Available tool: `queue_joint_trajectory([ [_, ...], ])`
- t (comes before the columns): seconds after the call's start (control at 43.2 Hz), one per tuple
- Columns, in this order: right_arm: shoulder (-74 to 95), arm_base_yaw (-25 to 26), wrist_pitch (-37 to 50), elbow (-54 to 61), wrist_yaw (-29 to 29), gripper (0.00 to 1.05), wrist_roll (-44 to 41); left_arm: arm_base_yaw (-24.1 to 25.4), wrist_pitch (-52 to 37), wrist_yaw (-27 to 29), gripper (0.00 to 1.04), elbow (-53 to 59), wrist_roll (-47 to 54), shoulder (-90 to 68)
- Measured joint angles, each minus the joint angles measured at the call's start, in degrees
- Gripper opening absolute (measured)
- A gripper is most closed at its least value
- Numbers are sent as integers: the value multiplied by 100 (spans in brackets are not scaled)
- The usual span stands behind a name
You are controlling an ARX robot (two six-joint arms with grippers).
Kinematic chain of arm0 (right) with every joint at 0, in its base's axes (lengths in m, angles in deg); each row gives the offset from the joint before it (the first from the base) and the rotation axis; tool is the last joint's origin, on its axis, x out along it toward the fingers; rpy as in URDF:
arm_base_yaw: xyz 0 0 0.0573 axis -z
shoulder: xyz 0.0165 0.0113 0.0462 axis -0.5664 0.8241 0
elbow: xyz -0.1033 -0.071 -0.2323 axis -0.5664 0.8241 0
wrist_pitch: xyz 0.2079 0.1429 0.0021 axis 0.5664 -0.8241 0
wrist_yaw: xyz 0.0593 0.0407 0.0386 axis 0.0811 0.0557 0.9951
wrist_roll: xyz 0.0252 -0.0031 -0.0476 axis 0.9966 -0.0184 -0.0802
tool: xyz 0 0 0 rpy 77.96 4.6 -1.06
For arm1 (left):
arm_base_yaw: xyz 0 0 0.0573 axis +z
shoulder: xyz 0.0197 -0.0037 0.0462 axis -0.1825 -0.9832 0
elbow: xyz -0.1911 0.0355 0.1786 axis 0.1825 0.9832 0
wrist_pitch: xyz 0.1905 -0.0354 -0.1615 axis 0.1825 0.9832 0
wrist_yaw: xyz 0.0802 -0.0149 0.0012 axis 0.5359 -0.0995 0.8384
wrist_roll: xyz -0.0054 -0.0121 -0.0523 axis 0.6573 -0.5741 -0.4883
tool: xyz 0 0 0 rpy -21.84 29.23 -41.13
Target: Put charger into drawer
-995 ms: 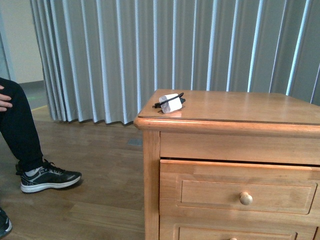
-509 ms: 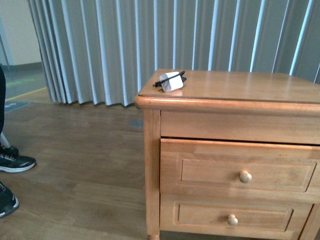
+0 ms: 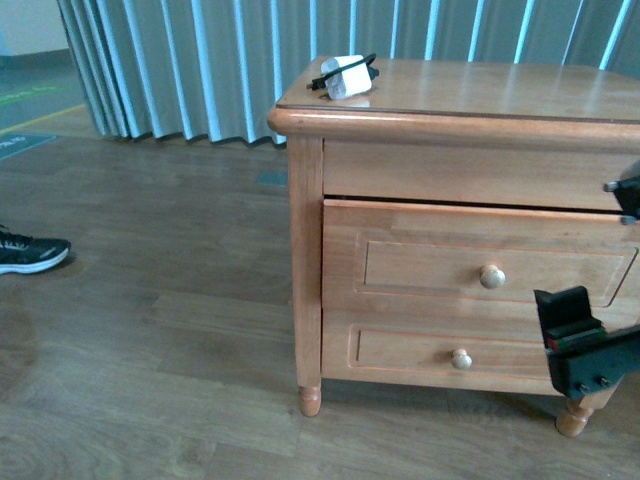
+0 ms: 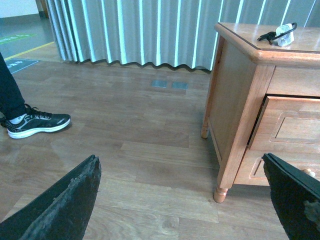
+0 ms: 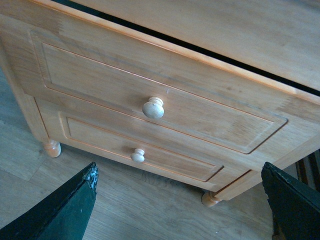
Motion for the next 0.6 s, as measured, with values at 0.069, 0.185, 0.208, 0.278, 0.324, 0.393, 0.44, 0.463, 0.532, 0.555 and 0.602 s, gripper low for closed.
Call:
queue_joint_trajectory([
  [0.069, 634, -68, 94, -391, -125, 96, 109, 0, 0, 0, 99, 0, 0, 0],
  [0.185, 1451, -136, 173, -946, -264, 96, 223, 0, 0, 0, 99, 0, 0, 0],
  [0.208, 1633, -142, 197, -1073, -302, 96, 236, 0, 0, 0, 99, 0, 0, 0],
  [0.278, 1965, -144, 232, -1342, -345, 96, 258, 0, 0, 0, 99, 0, 0, 0],
  [0.324, 2218, -133, 278, -1558, -382, 96, 275, 0, 0, 0, 99, 0, 0, 0],
  [0.393, 2509, -85, 299, -1838, -420, 96, 280, 0, 0, 0, 99, 0, 0, 0],
  [0.44, 2699, -31, 363, -2006, -439, 96, 278, 0, 0, 0, 99, 0, 0, 0],
  [0.463, 2730, -17, 367, -2041, -442, 96, 278, 0, 0, 0, 99, 0, 0, 0],
  [0.532, 2933, 72, 367, -2271, -442, 96, 278, 0, 0, 0, 99, 0, 0, 0],
  [0.555, 2990, 101, 367, -2332, -442, 96, 275, 0, 0, 0, 99, 0, 0, 0],
  [0.602, 3102, 164, 361, -2487, -442, 96, 275, 0, 0, 0, 99, 0, 0, 0],
])
